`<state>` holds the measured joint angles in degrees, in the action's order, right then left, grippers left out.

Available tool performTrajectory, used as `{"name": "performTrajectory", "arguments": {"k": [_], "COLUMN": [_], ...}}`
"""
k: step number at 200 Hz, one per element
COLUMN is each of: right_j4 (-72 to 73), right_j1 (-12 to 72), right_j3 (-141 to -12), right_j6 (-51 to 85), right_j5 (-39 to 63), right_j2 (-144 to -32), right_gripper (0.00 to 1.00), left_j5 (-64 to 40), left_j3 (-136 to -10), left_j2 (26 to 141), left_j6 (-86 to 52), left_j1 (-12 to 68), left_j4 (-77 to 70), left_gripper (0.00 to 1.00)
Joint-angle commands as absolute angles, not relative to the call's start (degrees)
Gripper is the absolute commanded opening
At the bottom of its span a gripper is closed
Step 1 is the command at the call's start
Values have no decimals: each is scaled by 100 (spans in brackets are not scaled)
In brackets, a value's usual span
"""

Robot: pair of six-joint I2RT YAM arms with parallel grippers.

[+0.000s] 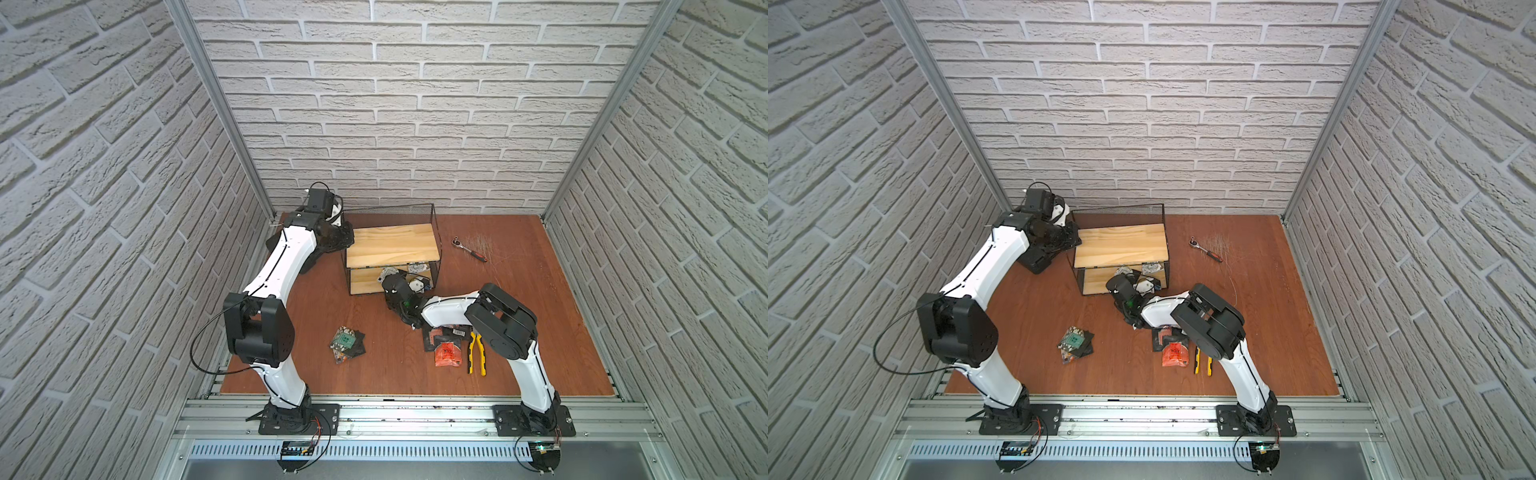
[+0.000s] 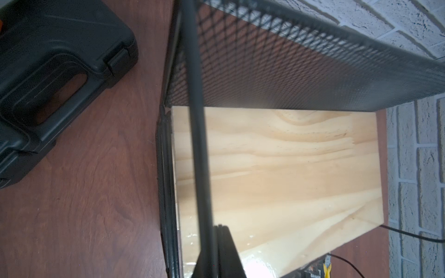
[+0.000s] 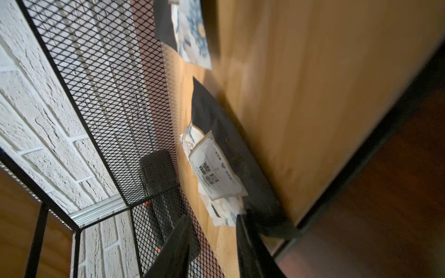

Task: Remove the tea bags from the shelf
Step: Pick up the tea bag from the shelf.

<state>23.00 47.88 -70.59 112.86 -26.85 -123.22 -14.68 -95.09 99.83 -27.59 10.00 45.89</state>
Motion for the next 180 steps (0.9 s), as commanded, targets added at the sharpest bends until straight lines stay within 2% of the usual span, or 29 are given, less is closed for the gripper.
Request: {"name": "performTrajectory", "arguments": {"k": [1, 87, 180], "right_j4": [2092, 2506, 2463], "right_j1": [4856, 4715, 4454], "right_j3": [-6877, -6988, -7020], "right_j6": [11065, 10720, 10832], "right_j5": [-2580, -3036, -2514], "right_j2": [-12077, -11868, -12294], "right_gripper": [37, 38, 38], "left_j5": [-1379, -1413, -1398], "left_j3": [-9570, -9580, -9598], "left_j2": [10162, 10169, 10134], "left_j6": [-2646, -2646, -2629], "left_j1": [914, 914, 914], "left_j4": [4482, 4479, 4513], "left_gripper": [7, 7, 7]}}
